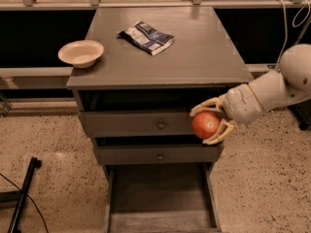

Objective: Pick apple from bottom drawer and place on counter

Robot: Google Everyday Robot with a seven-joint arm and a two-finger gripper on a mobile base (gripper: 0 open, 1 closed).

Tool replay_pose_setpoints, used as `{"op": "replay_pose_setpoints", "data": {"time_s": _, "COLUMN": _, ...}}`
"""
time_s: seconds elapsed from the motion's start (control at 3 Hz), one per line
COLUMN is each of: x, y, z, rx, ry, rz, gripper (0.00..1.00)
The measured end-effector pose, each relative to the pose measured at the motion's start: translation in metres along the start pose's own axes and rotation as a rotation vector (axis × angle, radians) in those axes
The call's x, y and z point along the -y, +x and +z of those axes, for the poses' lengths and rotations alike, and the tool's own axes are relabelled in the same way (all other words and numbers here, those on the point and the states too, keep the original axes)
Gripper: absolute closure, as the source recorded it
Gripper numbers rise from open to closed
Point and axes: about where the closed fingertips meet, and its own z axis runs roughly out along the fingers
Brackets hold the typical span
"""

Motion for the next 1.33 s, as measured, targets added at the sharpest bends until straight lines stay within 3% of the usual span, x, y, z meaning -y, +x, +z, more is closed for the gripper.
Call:
{"op": "replay_pose_setpoints", "data": {"time_s": 0.33, "x": 0.037, "y": -0.023, "z": 0.001, "rx": -0.063, "ry": -0.067, "rz": 0.013, "gripper": 1.0}}
{"op": "replay_pose_setpoints", "data": {"time_s": 0.67, "x": 0.099, "y": -0.016, "z": 0.007, "rx": -0.054, "ry": -0.151, "rz": 0.159, "gripper": 1.0}}
{"op": "replay_pose_setpoints", "data": {"time_s": 1.0, "x": 0.14, "y": 0.002, "z": 0.005, "rx": -0.025, "ry": -0.129, "rz": 0.306, "gripper": 1.0}}
{"op": "replay_pose_setpoints", "data": {"time_s": 1.33, "x": 0.15, "y": 0.004, "z": -0.001, "rx": -0.027, "ry": -0.102, "rz": 0.322, "gripper": 1.0}}
